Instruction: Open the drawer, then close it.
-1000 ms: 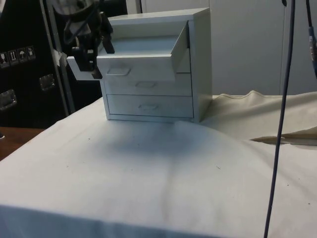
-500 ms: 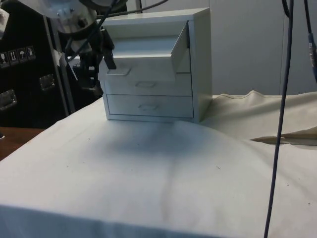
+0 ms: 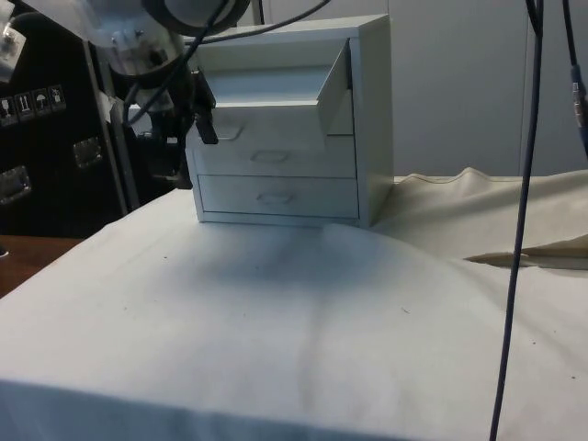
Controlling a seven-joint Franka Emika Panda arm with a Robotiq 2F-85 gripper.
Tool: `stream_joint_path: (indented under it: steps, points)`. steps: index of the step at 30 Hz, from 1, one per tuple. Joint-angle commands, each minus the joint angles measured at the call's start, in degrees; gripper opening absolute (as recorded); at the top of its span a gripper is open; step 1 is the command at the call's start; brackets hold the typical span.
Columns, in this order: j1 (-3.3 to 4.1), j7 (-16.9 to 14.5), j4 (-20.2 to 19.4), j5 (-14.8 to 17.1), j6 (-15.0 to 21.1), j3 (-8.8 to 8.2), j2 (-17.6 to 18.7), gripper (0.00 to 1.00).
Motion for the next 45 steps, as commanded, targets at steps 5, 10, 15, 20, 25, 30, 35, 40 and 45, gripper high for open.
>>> stream_joint_path:
  steps: [5, 10, 15, 20, 25, 30, 35, 40, 45]
  points:
    - [-0.06, -0.06, -0.06, 0.17, 0.17, 0.06, 0.00, 1.00]
    - [0.00, 0.00, 0.00, 0.06, 0.06, 0.06, 0.00, 1.00]
    - [0.00, 0.06, 0.00, 0.06, 0.06, 0.06, 0.06, 1.00]
    - [0.00, 0.06, 0.00, 0.06, 0.00, 0.06, 0.06, 0.94]
    - [0.00, 0.11, 0.00, 0.06, 0.00, 0.06, 0.11, 0.72]
    - [0.00, 0.11, 0.00, 0.06, 0.00, 0.06, 0.11, 0.38]
    - [0.00, 0.11, 0.00, 0.06, 0.00, 0.06, 0.11, 0.12]
    - [-0.57, -0.86, 0.23, -0.52, -0.34, -0.69, 0.52, 0.00]
    - [-0.80, -2.12, 0.57, -1.09, -0.69, -2.01, 1.09, 0.00]
